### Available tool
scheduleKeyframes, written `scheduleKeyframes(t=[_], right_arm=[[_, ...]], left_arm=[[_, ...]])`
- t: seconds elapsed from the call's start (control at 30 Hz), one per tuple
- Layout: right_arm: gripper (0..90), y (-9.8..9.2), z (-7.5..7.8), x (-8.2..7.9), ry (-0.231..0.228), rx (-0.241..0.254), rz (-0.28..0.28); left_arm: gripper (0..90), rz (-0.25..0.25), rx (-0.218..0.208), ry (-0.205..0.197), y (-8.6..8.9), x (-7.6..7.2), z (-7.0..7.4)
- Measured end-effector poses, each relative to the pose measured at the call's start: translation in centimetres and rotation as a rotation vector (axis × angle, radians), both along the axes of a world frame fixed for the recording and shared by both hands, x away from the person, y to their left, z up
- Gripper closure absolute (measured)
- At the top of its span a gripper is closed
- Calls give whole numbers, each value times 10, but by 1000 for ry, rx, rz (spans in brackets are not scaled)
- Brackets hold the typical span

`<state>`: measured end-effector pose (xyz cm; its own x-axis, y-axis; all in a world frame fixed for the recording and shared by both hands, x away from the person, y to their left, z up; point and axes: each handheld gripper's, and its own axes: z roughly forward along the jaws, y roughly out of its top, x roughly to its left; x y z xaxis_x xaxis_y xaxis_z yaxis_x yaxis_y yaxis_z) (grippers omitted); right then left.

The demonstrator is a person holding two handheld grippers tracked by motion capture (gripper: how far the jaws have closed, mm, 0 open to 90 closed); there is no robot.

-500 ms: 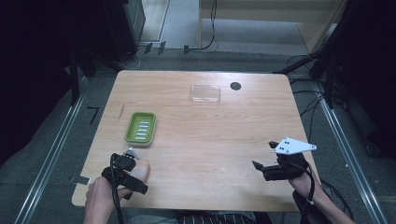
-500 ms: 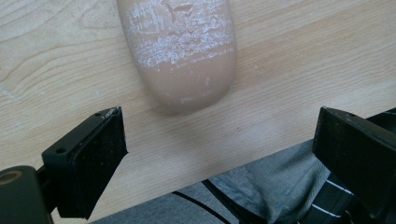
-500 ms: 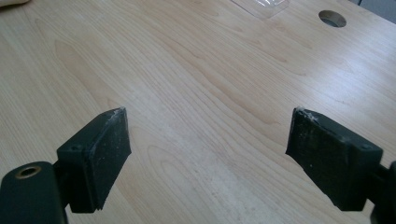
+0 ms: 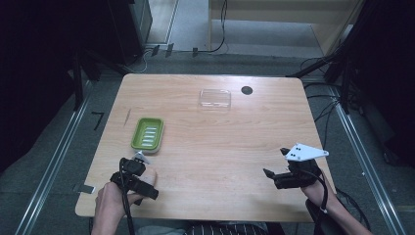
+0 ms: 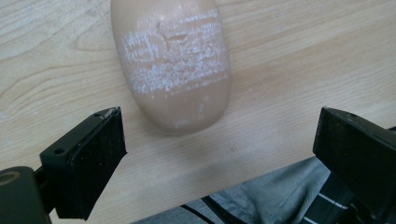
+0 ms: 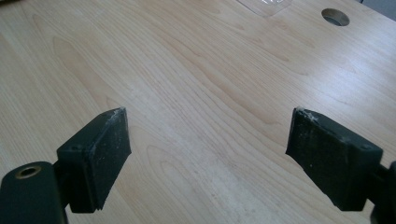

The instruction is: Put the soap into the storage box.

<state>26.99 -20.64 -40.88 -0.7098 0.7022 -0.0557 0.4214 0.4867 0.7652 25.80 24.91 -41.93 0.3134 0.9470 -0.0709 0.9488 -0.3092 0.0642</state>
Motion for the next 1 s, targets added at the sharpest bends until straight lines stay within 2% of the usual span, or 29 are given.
scheduleKeyframes(t=[0.07, 0.2, 0.4, 0.77, 0.87, 1.0], right_arm=[[135, 1, 0, 0, -1, -4, 1], [135, 1, 0, -1, -5, -4, -1], [135, 1, 1, -2, -9, -7, 2], [135, 4, 0, -1, -18, -18, 13], [135, 5, 0, 0, -17, -21, 17], [135, 6, 0, 1, -14, -25, 26]], left_arm=[[29, 14, 5, -6, 0, 3, -1], [29, 19, -13, -14, 1, 6, -2], [25, 47, 2, -28, 1, 10, -3], [59, 71, 22, -17, -2, 22, -11], [73, 82, 35, 5, 0, 25, -16], [137, 93, 28, 6, 4, 27, -18]])
